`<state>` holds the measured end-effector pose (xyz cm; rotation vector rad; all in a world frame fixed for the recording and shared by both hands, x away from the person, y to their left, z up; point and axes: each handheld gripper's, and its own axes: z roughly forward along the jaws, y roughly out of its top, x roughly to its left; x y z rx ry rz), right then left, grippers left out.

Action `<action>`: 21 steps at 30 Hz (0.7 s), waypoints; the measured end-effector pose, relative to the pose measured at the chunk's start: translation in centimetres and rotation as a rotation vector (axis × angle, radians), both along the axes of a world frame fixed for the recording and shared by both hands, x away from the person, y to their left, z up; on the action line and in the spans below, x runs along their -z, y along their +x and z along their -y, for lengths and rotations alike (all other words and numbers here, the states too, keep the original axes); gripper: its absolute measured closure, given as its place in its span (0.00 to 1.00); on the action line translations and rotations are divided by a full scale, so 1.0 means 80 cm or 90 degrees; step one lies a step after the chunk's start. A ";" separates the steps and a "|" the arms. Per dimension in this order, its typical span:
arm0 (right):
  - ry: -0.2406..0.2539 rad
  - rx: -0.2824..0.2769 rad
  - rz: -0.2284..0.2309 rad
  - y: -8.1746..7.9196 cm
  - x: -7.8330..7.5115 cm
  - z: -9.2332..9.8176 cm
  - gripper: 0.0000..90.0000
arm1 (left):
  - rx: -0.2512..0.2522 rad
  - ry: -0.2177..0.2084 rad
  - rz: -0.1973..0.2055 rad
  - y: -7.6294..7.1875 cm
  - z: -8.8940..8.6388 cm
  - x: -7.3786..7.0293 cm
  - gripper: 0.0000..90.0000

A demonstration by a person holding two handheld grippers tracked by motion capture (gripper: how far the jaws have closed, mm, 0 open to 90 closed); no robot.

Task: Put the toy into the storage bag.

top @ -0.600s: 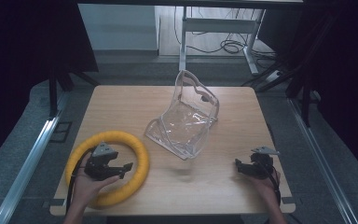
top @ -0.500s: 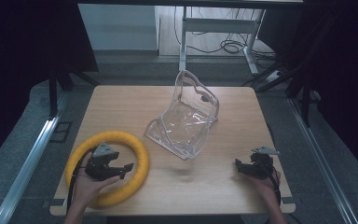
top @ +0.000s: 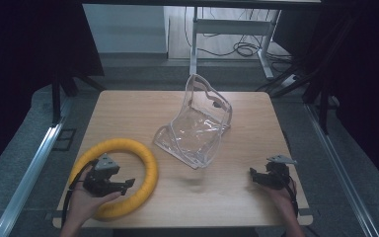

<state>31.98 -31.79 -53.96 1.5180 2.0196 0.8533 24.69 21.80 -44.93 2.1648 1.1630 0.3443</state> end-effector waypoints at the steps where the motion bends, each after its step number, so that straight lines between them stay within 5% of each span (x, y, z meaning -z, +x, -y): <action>1: 0.000 0.000 0.000 0.000 0.000 0.000 0.15 | 0.002 0.002 -0.009 -0.002 -0.002 -0.002 0.31; 11: -0.001 0.001 0.000 0.000 0.000 0.000 0.15 | 0.056 0.034 -0.086 -0.012 0.014 0.014 0.31; 21: -0.001 0.002 0.000 0.000 0.000 0.000 0.15 | 0.093 0.069 -0.160 0.008 0.061 0.039 0.30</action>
